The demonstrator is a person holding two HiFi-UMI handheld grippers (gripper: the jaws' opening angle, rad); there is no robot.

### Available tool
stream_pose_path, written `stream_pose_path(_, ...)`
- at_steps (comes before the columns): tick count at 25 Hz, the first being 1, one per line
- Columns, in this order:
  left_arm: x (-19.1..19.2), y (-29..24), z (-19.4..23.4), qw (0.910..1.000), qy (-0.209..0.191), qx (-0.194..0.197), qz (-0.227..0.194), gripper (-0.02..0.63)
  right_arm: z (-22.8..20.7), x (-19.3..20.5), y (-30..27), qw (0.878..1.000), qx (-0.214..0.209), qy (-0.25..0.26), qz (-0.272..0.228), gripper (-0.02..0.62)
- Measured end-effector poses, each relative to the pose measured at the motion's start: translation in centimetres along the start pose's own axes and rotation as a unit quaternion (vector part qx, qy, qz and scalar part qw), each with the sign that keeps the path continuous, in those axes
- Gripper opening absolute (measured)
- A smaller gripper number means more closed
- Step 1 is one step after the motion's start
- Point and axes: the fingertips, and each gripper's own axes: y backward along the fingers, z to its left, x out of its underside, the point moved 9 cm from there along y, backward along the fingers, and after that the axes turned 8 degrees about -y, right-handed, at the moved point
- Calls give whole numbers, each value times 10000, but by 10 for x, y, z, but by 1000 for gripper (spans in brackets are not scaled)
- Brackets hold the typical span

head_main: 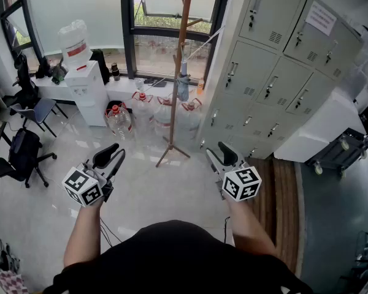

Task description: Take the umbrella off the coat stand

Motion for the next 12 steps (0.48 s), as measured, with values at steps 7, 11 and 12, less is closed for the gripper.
stream_pose_path(7,1,18,8,9999,-55,40,95,98,22,4,-6,10000,45,-37,25,218)
stream_pose_path(11,-2,35,17,9999,-15,66,79,97,39,5,-9,9998,93,-142,-76,209)
stream_pose_path(12,-1,39,20,9999,-17,85,61,97,43,6,-10,9998,106,-163,-106,207)
